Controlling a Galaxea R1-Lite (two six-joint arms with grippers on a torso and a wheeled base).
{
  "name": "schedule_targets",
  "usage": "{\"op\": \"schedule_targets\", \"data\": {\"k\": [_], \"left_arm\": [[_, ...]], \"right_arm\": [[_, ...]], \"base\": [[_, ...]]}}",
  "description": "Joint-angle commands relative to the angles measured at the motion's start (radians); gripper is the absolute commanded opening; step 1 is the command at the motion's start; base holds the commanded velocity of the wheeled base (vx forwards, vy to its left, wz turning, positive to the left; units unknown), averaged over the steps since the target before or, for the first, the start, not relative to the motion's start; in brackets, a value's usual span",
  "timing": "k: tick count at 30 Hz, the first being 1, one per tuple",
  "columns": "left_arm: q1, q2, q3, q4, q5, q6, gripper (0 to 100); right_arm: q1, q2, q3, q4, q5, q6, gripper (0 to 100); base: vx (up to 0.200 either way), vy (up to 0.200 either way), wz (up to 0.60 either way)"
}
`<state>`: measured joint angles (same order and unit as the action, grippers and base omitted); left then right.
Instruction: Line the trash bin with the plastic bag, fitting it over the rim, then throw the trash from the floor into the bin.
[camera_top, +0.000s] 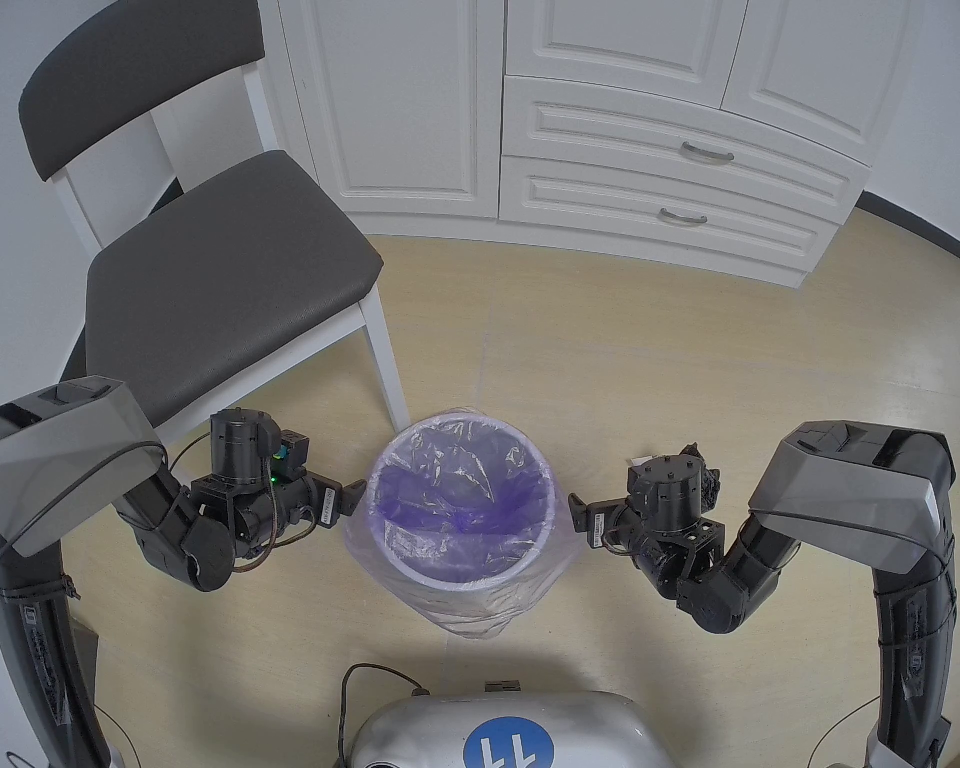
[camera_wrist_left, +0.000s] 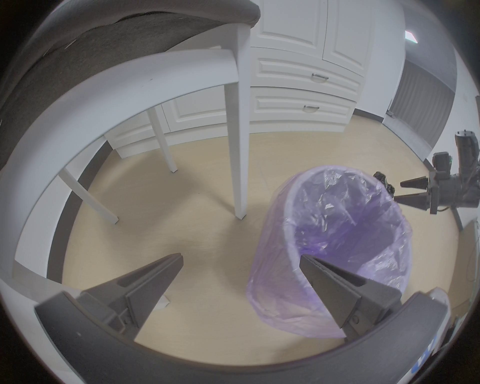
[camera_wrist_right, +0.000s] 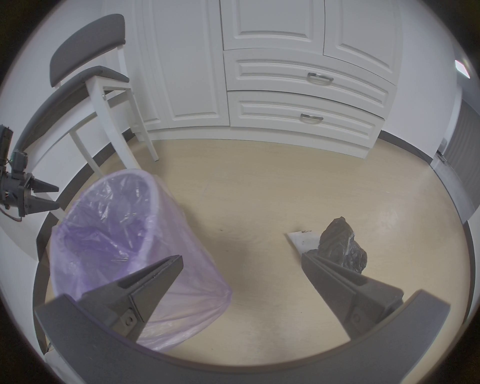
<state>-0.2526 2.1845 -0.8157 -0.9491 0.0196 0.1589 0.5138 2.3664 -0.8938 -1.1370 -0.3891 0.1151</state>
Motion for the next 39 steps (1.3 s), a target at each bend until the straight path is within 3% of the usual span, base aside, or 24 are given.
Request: {"op": "schedule_targets", "data": {"k": [1, 8, 20, 27, 39], "left_arm": [[-0.039, 0.012, -0.002, -0.016, 0.002, -0.029, 100], [-0.083, 0.113, -0.019, -0.057, 0.016, -0.050, 100], [-0.085, 0.181, -0.033, -0.042, 0.022, -0.025, 100], [-0.083, 0.149, -0.033, -0.060, 0.034, -0.032, 100], [-0.085, 0.124, -0.020, -0.062, 0.034, -0.030, 100]], "right_arm": [[0.012, -0.004, 0.007, -0.003, 0.000, 0.000, 100], [0.022, -0.001, 0.012, -0.004, 0.000, 0.000, 100], [0.041, 0.001, 0.009, -0.015, 0.000, 0.005, 100], [0.075, 0.054, -0.022, -0.112, -0.002, 0.009, 100], [0.100, 0.209, -0.209, -0.112, -0.082, 0.084, 100]], "base": [[0.000, 0.000, 0.00], [0.000, 0.000, 0.00], [0.000, 0.000, 0.00], [0.000, 0.000, 0.00], [0.000, 0.000, 0.00]]}}
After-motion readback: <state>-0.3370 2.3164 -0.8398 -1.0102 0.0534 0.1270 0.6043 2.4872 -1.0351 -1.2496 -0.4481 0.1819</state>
